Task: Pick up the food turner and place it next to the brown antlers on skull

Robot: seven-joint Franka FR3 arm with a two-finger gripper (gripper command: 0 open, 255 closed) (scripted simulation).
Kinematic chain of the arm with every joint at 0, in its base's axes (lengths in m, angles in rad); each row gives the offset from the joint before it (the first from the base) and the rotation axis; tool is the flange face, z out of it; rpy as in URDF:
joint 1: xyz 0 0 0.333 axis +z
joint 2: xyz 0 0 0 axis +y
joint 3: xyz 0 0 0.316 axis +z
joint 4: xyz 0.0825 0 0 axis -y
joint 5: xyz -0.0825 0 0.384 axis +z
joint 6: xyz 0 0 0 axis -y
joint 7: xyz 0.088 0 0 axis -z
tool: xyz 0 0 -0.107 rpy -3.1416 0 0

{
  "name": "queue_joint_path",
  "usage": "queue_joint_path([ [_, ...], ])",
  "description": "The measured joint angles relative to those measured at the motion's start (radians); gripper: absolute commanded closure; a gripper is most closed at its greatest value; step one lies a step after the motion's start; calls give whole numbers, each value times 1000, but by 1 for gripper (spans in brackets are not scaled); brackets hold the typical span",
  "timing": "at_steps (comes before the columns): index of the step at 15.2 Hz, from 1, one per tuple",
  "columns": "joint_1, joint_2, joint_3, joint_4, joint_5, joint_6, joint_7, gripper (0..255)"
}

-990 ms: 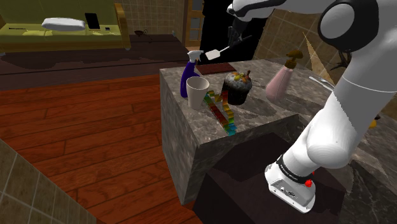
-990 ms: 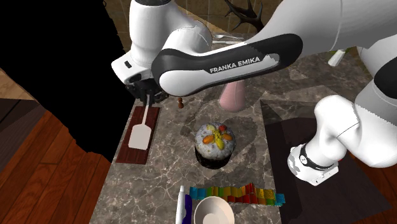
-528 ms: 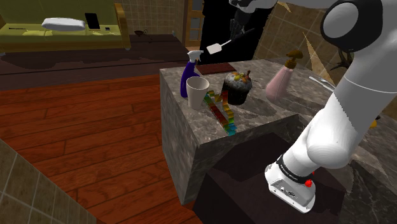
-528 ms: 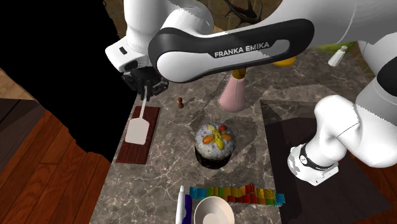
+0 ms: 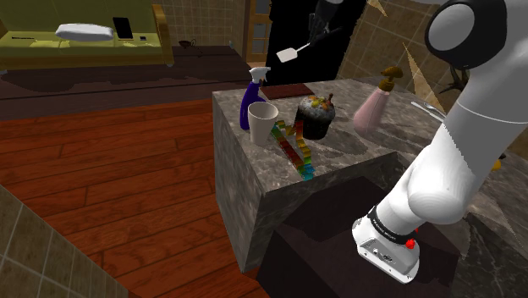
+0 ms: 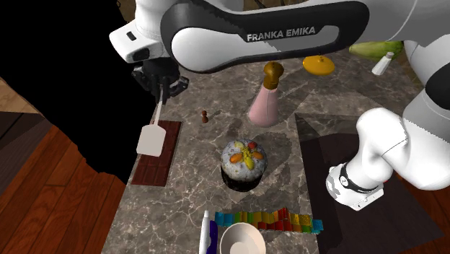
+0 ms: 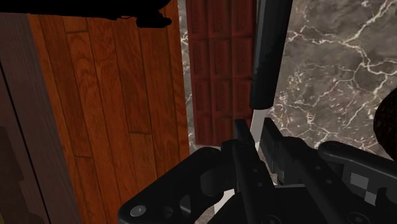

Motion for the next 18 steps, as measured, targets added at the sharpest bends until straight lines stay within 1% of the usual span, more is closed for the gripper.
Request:
queue_joint_path([
  [9, -16, 30, -4, 159, 18, -134, -7, 255],
  [18, -53, 90, -9, 358, 57, -280, -22, 255],
])
